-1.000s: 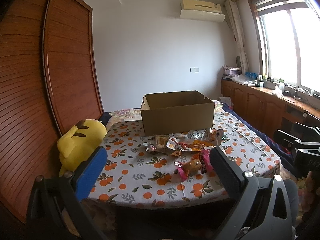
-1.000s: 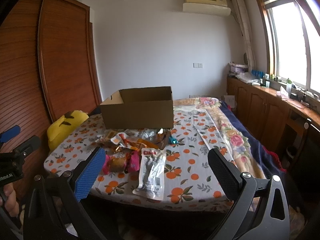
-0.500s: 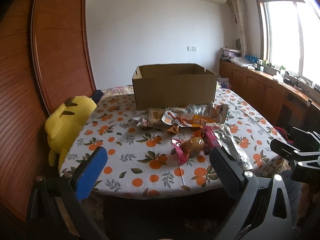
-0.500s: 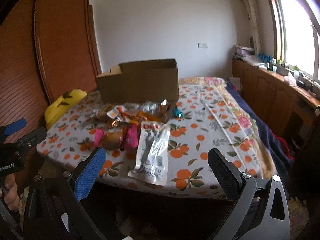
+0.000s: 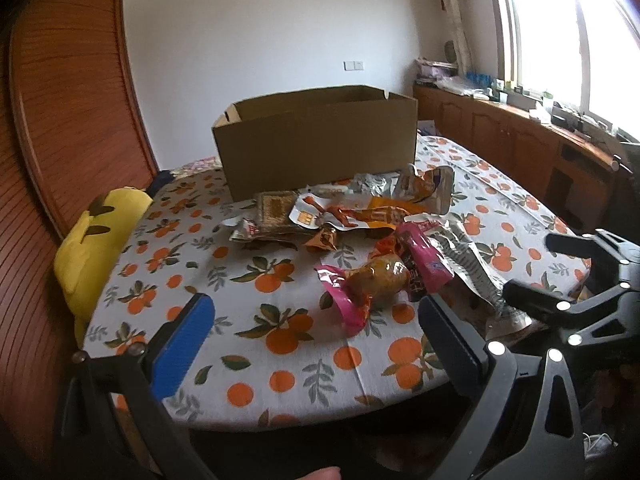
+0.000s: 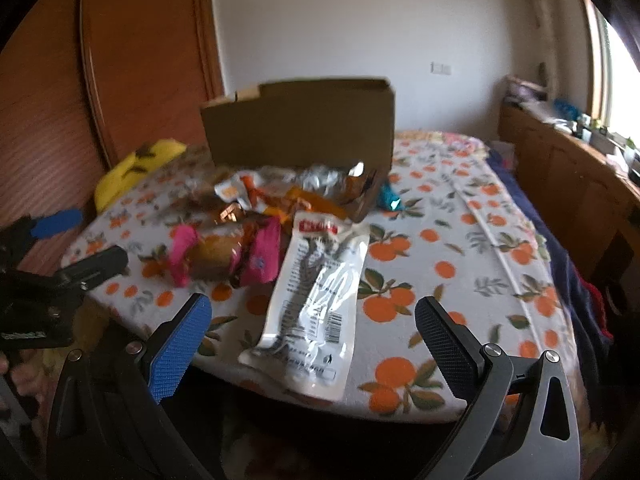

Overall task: Organize snacks
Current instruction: 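Lower the left gripper onto the pink sausage packet while the right gripper reaches the white bag, then close the left gripper on the pink packet while the right gripper grasps the white bag, then carry both packets over the cardboard box and open both grippers to drop them, then withdraw both grippers from the box back toward the remaining snacks, then grasp the clear nut-bar pack with the left gripper while the right gripper grasps the orange jerky packet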

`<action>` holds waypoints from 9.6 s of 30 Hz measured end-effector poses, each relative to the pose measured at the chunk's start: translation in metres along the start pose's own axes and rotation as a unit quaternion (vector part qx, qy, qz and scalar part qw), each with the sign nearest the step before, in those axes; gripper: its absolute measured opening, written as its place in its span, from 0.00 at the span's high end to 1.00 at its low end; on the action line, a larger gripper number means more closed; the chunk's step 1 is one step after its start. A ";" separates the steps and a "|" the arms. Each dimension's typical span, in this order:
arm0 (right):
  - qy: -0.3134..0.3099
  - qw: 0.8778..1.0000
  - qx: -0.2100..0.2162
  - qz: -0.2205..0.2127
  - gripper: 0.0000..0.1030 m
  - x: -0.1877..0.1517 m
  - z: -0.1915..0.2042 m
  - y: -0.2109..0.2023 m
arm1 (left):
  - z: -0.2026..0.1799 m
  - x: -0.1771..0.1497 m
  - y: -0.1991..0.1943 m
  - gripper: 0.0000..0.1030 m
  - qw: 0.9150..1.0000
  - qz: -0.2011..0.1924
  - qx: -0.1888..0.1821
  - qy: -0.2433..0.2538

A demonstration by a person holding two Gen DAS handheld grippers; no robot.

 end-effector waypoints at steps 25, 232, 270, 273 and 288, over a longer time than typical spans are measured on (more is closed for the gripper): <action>-0.045 0.996 -0.002 0.072 0.35 -0.002 -0.023 0.072 | -0.029 0.014 0.080 0.02 0.982 0.086 -0.115 0.122; -0.052 0.991 0.080 0.094 0.36 0.111 0.033 0.162 | 0.093 0.063 0.164 0.31 0.993 0.065 -0.088 -0.036; -0.078 0.989 0.102 0.078 0.87 0.095 0.035 0.142 | 0.063 0.072 0.183 0.31 0.993 0.095 -0.075 0.010; -0.068 0.989 0.104 0.075 1.00 0.095 0.031 0.139 | 0.062 0.073 0.189 0.31 0.992 0.101 -0.076 0.007; 0.007 0.984 0.160 0.076 1.00 0.083 0.005 0.142 | 0.066 0.073 0.195 0.57 0.991 0.114 -0.065 0.002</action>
Point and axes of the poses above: each gripper's, at about its wrist camera, not at the fingertips, and y roughly the way its jaws point, z to its left, x to its top, the point moved 5 cm from there along y, roughly the way its jaws point
